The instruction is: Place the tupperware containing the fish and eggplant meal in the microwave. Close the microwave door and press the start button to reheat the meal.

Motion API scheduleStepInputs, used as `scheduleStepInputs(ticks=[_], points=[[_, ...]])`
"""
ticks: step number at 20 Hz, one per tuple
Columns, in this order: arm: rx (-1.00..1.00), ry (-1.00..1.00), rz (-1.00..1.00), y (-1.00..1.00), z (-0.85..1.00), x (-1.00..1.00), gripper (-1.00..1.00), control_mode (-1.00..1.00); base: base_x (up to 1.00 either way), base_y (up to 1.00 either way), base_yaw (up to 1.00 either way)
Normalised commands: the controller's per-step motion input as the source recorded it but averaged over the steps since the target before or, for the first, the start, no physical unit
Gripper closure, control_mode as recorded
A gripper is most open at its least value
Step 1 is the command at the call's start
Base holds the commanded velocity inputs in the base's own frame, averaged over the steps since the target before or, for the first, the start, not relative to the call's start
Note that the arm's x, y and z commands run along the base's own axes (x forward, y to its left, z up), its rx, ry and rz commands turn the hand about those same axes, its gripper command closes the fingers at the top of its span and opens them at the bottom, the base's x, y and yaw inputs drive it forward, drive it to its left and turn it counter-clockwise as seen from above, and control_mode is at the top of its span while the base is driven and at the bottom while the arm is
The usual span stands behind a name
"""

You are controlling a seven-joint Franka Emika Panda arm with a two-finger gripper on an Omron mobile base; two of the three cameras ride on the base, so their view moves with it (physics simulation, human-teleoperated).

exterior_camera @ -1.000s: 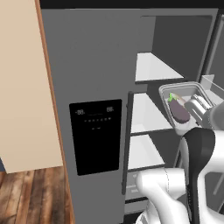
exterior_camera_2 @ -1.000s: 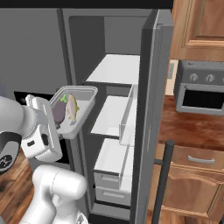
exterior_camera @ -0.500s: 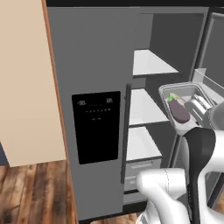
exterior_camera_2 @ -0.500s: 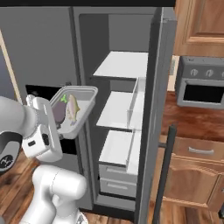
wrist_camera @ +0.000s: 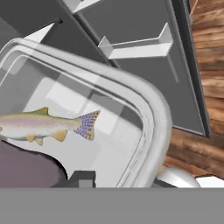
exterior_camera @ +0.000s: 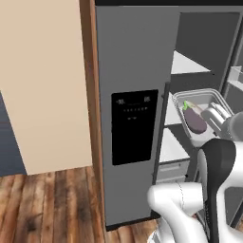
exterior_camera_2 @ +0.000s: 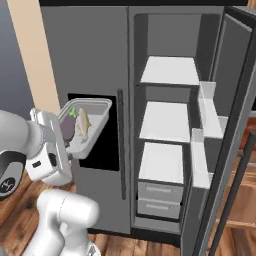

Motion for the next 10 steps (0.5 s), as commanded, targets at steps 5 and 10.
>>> scheduleStepInputs(ticks=[5, 10], points=[[0.0, 0.0, 0.0, 0.0, 0.0, 0.0, 1.0, 1.0, -0.24, 0.52, -0.42], [0.0, 0.0, 0.0, 0.0, 0.0, 0.0, 1.0, 1.0, -0.39, 0.23, -0.6]])
